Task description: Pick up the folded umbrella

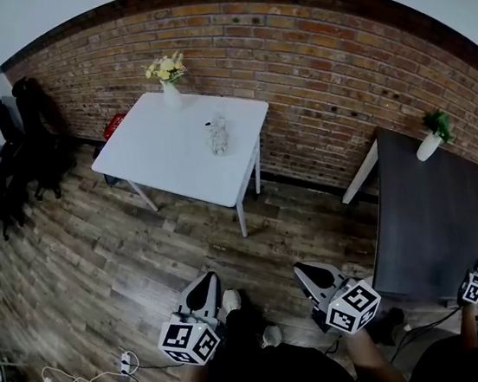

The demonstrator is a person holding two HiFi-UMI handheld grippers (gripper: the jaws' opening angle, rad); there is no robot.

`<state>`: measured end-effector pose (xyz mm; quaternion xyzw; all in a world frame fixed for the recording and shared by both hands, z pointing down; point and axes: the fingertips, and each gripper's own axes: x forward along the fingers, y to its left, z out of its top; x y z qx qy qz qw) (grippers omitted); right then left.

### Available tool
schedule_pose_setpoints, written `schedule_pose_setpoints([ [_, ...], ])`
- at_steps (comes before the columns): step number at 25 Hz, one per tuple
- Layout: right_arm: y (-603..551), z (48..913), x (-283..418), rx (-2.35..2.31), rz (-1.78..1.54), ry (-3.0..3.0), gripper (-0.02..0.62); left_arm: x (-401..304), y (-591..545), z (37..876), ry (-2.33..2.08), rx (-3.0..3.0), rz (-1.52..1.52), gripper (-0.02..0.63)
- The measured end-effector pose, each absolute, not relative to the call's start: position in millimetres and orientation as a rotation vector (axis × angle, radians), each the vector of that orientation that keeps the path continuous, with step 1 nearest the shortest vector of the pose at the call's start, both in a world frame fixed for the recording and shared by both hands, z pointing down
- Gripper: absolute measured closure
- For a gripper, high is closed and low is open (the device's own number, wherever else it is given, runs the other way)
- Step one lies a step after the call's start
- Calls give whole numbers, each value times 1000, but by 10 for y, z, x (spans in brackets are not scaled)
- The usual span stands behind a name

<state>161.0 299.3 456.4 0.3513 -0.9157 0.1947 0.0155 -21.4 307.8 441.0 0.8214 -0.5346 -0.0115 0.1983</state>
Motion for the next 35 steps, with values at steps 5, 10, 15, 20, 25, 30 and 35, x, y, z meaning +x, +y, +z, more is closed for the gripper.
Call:
schedule_pose_setpoints([
  [5,2873,4604,1586,1114,604,-2842,572,-224,2977,4483,-1481,2313,-14,592],
  [10,2666,4621,1482,1126,632,-2845,572,-284,2723,4510,-1445,2319,-21,592],
  [15,2367,4689,1349,1133,622,-2825,572,-378,2368,4550,-1423,2334,-1,592],
  [20,1921,4686,1243,1153,626,-2812,572,-466,1885,4546,-1382,2351,4,592],
  [25,1463,4647,1083,1188,621,-2794,572,-592,1407,4526,-1338,2373,8,592],
  [30,1102,4619,895,1210,620,-2784,572,-722,998,4517,-1296,2390,10,592],
  [35,781,4587,683,1236,610,-2764,572,-945,629,4521,-1266,2401,7,592],
])
